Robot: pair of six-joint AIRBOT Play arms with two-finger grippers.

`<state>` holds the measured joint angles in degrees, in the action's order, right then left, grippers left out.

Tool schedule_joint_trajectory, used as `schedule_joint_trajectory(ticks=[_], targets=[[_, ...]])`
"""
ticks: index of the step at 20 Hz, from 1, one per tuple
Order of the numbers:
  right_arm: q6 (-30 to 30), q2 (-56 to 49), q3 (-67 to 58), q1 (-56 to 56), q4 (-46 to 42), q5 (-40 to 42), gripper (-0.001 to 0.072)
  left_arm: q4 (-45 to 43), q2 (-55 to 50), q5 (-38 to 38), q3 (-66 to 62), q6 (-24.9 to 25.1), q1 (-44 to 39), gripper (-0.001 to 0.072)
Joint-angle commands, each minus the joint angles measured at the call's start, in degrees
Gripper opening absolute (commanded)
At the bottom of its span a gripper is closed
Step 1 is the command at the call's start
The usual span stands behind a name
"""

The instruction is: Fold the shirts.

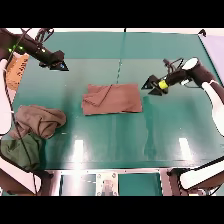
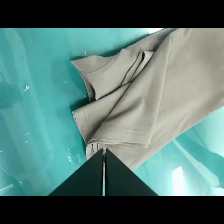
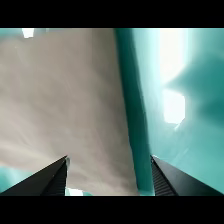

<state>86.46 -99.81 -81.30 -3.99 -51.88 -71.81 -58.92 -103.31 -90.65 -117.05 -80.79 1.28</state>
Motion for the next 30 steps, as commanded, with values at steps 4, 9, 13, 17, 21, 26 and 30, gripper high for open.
schedule_joint_trajectory(ticks=[4, 9, 13, 17, 21, 26, 30], targets=[[-7.3, -8.5, 3.8, 6.4, 15.2, 2.9, 0.0571, -0.1, 0.0, 0.1, 0.0, -1.4, 0.0, 0.0023], [-8.9, -7.5, -3.0, 8.2, 20.4, 1.0, 0.0017, -0.1, 0.0, 0.0, 0.0, -1.3, 0.0, 0.0023], [-3.8, 0.9, -14.4, 2.7, 20.3, -1.2, 0.0016, -0.1, 0.0, -0.7, 0.0, -1.3, 0.0, 0.0023], [5.0, 7.9, -22.1, -11.1, 18.5, -3.1, 0.0016, -0.1, 0.0, -2.4, 0.0, -1.3, 0.0, 0.0023], [11.9, 11.1, -22.5, -27.8, 9.0, -5.1, 0.0016, -0.1, 0.0, -3.1, 0.0, -1.3, 0.0, 0.0023], [13.2, 12.8, -22.2, -45.6, -10.0, -13.2, 0.0015, -0.1, 0.0, -3.3, 0.0, -1.3, 0.0, 0.0023], [11.4, 17.9, -11.6, -53.6, -23.8, -15.9, 0.0014, 0.0, 0.0, -3.0, 0.2, -1.3, 0.0, 0.0023]])
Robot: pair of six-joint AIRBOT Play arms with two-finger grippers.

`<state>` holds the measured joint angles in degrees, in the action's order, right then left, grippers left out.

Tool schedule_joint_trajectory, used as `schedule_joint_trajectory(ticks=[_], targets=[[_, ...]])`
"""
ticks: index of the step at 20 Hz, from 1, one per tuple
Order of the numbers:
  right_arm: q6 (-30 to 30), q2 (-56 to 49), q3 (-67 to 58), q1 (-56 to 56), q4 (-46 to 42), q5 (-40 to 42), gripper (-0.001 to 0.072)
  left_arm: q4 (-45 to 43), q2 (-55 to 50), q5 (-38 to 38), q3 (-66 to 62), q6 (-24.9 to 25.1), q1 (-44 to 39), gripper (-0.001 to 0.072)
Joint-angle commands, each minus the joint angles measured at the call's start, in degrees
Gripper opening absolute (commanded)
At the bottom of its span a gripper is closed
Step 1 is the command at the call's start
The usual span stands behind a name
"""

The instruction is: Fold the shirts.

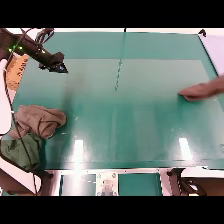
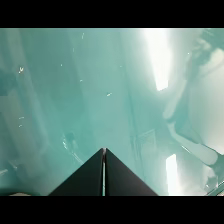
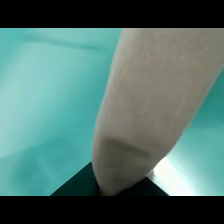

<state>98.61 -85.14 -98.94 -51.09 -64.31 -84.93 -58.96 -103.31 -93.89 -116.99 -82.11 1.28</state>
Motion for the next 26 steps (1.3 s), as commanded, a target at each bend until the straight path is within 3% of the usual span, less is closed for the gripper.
schedule_joint_trajectory(ticks=[1, 6, 10, 11, 12, 13, 16, 17, 19, 22, 26], targets=[[-1.6, 5.2, 11.1, -8.3, -12.0, -2.0, 0.0014, 0.0, 0.0, 0.3, 0.1, 0.0, 0.0, 0.0023], [-0.4, 12.1, 36.5, -14.9, -13.1, 5.9, 0.0015, 0.2, 0.0, 0.1, 0.1, 0.0, -0.1, 0.0023], [0.3, 12.1, 43.0, -17.8, -20.6, 7.1, 0.0019, 0.3, 0.0, -0.2, 0.1, 0.0, 0.0, 0.0023], [0.4, 12.1, 43.0, -18.0, -23.1, 6.3, 0.0185, 0.3, 0.0, -0.1, 0.1, 0.0, 0.0, 0.0023], [0.4, 12.1, 42.5, -18.2, -25.2, 4.2, 0.0612, 0.3, 0.0, 0.0, 0.1, 0.0, 0.0, 0.0023], [0.4, 12.1, 41.2, -18.2, -26.9, 1.7, 0.0687, 0.3, 0.0, 0.2, 0.1, 0.0, 0.0, 0.0023], [6.2, 12.1, 32.5, -17.2, -27.2, -7.9, 0.0680, 1.3, 0.0, 0.9, 0.1, 0.0, 0.0, 0.0023], [7.2, 12.1, 29.1, -15.7, -25.7, -9.6, 0.0636, 2.1, 0.1, 1.3, 0.1, 0.0, 0.0, 0.0023], [6.6, 12.2, 23.1, -9.8, -20.3, -9.2, 0.0025, 4.3, 0.5, 1.8, 0.1, 0.1, 0.0, 0.0022], [4.5, 13.8, 20.4, 3.1, -12.8, -0.7, 0.0017, 4.5, 3.0, 1.6, 0.2, 0.1, 0.0, 0.0022], [0.9, 17.9, 26.2, 22.4, -11.9, 6.7, 0.0015, 3.0, 11.7, 1.0, 10.1, 0.1, 0.0, 0.0021]])
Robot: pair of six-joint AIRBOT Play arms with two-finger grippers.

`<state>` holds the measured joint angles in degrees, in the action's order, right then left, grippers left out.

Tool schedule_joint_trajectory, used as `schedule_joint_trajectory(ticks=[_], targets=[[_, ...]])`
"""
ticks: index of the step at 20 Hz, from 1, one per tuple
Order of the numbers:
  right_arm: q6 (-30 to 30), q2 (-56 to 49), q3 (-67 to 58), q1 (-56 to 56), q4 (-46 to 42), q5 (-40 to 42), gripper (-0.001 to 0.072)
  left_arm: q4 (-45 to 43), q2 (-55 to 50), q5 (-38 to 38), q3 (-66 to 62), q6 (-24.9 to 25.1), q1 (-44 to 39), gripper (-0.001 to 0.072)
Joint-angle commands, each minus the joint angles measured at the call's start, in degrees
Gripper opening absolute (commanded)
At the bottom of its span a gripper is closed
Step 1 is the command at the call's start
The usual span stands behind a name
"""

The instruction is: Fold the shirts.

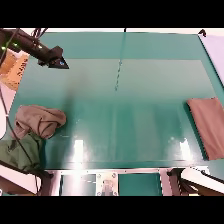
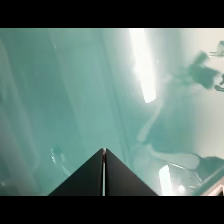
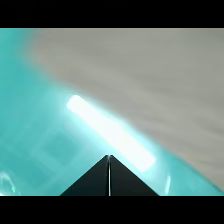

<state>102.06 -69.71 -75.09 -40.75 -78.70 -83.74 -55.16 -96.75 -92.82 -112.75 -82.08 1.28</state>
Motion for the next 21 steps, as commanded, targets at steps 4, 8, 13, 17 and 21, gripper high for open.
schedule_joint_trajectory(ticks=[4, 8, 13, 17, 21], targets=[[-5.1, 10.3, 16.8, 26.9, 2.7, 11.1, 0.0015, -1.9, 21.9, 6.1, 31.9, 0.0, 0.0, 0.0022], [-5.3, 15.4, 25.2, 35.8, 2.7, 13.4, 0.0016, -1.9, 37.2, 11.0, 54.6, -1.4, 0.0, 0.0022], [-5.2, 15.8, 25.8, 39.7, 2.7, 12.5, 0.0017, -2.2, 40.9, 12.9, 62.5, -1.9, 0.0, 0.0023], [-5.2, 15.8, 25.9, 39.6, 2.7, 12.6, 0.0017, -2.1, 40.9, 14.0, 62.5, -1.9, 0.0, 0.0023], [-5.2, 15.8, 25.9, 39.6, 2.7, 12.6, 0.0017, -2.2, 40.9, 14.0, 62.5, -1.6, 0.0, 0.0023]])
